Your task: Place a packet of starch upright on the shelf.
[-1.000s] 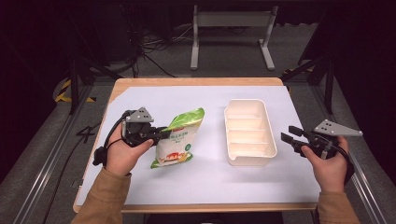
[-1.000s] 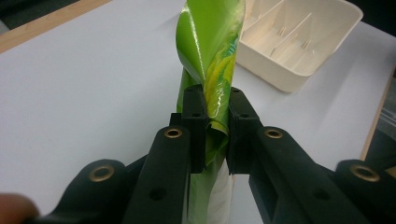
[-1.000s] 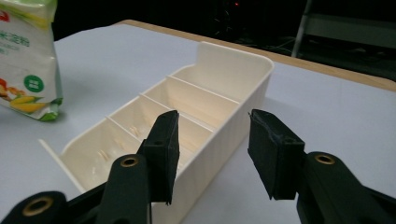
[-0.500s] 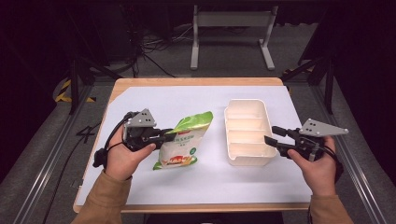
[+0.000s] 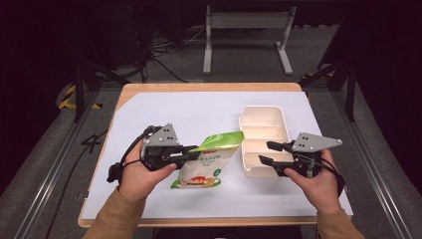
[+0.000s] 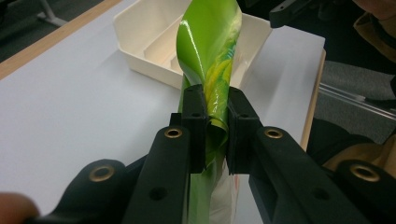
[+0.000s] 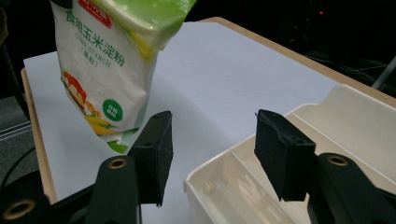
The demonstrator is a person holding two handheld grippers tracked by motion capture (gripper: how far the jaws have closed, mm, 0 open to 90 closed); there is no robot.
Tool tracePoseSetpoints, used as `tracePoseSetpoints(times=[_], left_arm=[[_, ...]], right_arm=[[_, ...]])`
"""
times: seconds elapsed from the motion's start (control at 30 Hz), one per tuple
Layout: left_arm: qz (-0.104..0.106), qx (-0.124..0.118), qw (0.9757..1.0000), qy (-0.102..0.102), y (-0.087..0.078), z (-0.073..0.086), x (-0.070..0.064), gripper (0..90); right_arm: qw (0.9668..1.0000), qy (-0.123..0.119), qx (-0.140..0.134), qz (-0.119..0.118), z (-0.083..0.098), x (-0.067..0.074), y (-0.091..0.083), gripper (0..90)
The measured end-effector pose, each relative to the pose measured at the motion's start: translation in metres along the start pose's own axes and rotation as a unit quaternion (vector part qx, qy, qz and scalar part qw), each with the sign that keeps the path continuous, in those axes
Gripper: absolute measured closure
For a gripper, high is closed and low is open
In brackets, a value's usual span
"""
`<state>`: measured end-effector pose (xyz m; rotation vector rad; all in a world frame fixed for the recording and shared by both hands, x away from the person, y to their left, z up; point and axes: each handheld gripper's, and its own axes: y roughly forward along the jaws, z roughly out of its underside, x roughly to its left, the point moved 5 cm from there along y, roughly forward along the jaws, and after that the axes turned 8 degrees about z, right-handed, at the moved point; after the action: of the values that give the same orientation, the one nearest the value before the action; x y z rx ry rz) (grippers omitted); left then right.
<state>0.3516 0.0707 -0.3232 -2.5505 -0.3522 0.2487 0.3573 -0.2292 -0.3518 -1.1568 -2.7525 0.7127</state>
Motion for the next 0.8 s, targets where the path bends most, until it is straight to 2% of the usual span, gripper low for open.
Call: tracePoseSetpoints(times=[0.3,0.47,0.53,0.8], left_arm=[[0.024,0.008,0.9994,0.024,0.014,-0.004,-0.016,80.9],[0.030,0.013,0.9990,0.032,0.020,-0.005,-0.020,80.8],[0.033,0.013,0.9989,0.032,0.021,-0.004,-0.021,80.9],[0.036,0.006,0.9985,0.040,0.023,-0.006,-0.025,80.9]], right_arm=[[0.9996,-0.015,0.005,-0.025,-0.002,0.016,0.011,45.8],[0.9987,-0.032,0.023,-0.032,0.000,0.024,0.017,45.3],[0.9981,-0.026,0.024,-0.051,0.000,0.027,0.019,45.8],[0.9959,-0.031,0.024,-0.082,0.000,0.038,0.024,45.0]])
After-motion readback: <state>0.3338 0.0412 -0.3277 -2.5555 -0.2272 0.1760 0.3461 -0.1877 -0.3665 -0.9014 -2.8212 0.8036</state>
